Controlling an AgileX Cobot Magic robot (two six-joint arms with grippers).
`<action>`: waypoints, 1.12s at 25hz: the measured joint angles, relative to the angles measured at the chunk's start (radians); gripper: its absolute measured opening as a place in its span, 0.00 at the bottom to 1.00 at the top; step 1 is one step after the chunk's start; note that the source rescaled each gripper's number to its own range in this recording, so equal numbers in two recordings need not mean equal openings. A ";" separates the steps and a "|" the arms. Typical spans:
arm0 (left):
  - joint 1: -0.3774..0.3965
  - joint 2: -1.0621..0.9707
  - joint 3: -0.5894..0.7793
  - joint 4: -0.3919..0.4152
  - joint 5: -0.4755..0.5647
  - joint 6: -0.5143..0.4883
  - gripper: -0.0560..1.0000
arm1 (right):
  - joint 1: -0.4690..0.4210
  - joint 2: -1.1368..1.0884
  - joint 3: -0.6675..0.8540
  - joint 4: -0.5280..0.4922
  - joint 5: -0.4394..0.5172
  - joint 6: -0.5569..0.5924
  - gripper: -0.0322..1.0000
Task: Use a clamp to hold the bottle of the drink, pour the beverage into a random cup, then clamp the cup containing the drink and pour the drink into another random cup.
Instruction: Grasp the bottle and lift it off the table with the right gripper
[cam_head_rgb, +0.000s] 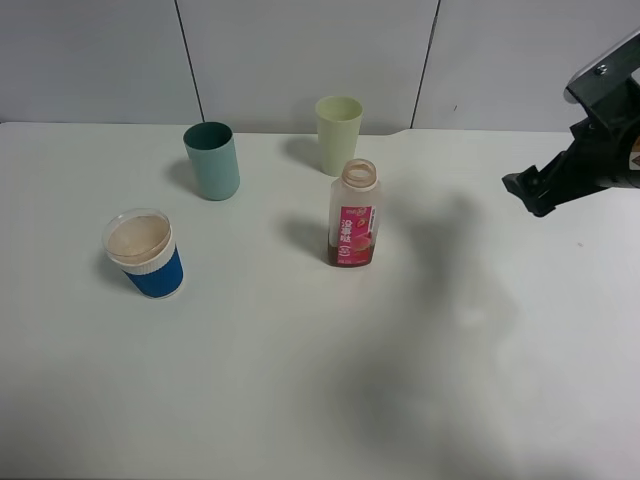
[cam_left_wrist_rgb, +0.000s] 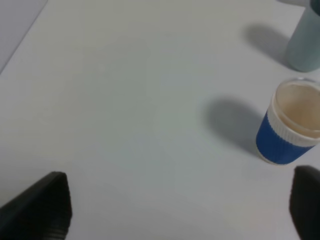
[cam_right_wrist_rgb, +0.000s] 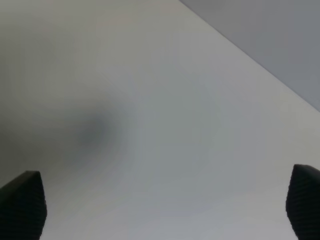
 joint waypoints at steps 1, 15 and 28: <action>0.000 0.000 0.000 0.000 0.000 0.000 0.64 | 0.000 0.015 0.000 0.000 -0.024 0.000 0.92; 0.000 0.000 0.000 0.000 0.000 0.000 0.64 | -0.001 0.133 0.000 -0.122 -0.198 0.088 0.92; 0.000 0.000 0.000 0.000 0.000 0.000 0.64 | -0.001 0.207 -0.118 -0.427 -0.328 0.432 0.92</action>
